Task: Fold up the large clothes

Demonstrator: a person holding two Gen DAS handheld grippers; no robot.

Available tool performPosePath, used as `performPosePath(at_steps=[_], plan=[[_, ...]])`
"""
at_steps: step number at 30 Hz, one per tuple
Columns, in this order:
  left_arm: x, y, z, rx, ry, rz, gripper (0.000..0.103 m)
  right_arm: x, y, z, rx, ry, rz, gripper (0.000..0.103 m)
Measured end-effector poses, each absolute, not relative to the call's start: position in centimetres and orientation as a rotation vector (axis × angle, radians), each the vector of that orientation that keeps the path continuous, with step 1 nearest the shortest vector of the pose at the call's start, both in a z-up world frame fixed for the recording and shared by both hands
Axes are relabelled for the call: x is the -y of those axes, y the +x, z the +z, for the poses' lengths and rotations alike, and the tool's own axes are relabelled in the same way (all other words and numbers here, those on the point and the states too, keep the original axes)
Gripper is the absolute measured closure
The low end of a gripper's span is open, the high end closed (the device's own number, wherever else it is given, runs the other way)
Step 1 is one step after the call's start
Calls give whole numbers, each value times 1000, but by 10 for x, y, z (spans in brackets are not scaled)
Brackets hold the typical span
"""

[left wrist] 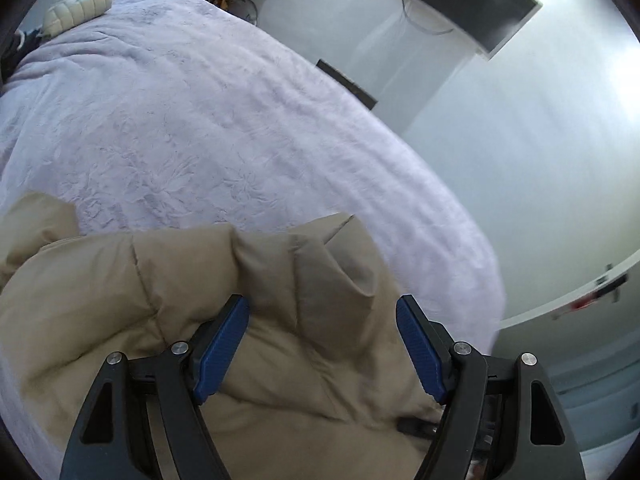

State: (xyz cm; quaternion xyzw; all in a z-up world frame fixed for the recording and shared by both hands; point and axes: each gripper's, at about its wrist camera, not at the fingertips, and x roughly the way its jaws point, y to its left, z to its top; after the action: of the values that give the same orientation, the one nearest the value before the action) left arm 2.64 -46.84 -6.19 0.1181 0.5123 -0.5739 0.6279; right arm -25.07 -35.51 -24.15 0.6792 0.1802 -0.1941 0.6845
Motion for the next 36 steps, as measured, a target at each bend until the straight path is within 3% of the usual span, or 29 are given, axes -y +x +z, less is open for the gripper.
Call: performPosePath(at_steps=[10,13,18,23,30,36], plan=[[508,29,-123,-1195,369,-1224,27,358,-255,-246,-439,1553,-435,85],[508,28,-126,-1197,380,-1214,27,363,-262,-209,-531,1398,-512,75],[506,28,-124,-1202,380,-1206,27,362,-269,-134,-556,1073,-611,75],[505,29,-124,-1200,387,-1201,27,381,-231,-99,-519,952,-531,77],[493,35,-104,-1195,344,-1168,27,394,-178,-137,-684,913,-459,81],[433,48,-61,-1129,247,-1085,27,410,-166,-174,-782,924,-459,81]])
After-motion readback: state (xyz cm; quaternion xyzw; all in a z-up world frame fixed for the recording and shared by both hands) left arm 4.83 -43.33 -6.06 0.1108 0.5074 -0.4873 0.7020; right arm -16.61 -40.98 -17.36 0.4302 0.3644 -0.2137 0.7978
